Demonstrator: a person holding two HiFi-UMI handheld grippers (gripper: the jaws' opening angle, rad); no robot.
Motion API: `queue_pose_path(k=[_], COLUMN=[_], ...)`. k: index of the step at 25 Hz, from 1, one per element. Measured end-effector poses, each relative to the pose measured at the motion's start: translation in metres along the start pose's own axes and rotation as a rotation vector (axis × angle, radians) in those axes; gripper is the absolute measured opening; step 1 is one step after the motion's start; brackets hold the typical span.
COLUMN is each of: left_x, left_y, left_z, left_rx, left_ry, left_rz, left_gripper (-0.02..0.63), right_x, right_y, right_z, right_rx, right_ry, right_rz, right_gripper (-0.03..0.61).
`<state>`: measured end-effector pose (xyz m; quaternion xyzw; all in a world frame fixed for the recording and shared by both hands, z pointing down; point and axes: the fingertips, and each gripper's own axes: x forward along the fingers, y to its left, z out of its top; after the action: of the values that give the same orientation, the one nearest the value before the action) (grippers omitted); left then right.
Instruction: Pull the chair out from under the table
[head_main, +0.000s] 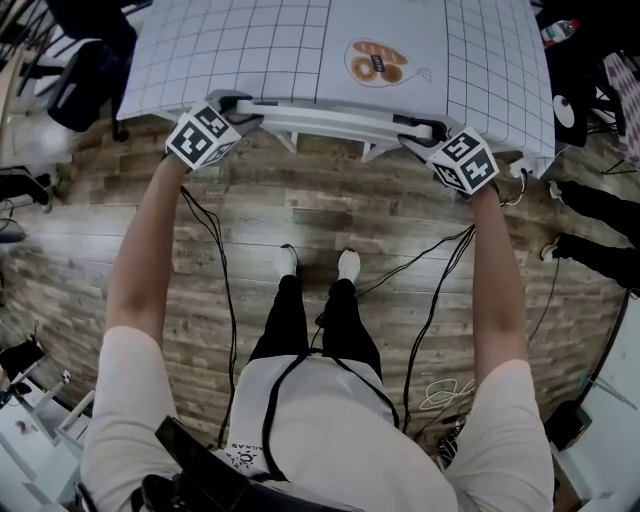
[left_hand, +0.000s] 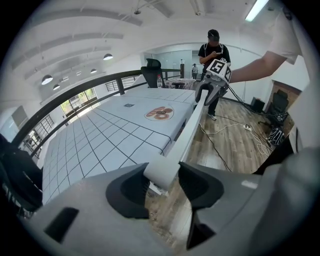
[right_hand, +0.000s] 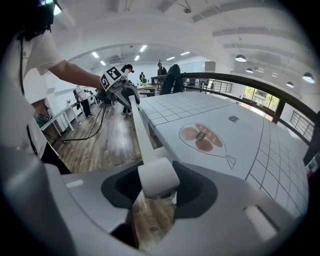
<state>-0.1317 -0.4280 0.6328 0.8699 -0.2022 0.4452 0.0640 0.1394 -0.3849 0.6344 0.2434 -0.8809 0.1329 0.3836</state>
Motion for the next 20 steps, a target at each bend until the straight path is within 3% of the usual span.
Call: queue_pose_path(k=[11, 20], left_x=[-0.016, -0.039], left_y=[-0.030, -0.080], left_z=[-0.014, -0.036], left_rx=[0.007, 0.011], left_ry=[0.019, 0.041], left_rz=[-0.024, -0.057], left_gripper=[0.169, 0.166], right_x=[-0.008, -0.024], right_y=[0.028, 0.082], right_z=[-0.009, -0.028], right_rx=[-0.032, -0.034], right_ry=[0.051, 0.086], right_rz=[0.062, 0.104], right_gripper=[0.161, 0.160])
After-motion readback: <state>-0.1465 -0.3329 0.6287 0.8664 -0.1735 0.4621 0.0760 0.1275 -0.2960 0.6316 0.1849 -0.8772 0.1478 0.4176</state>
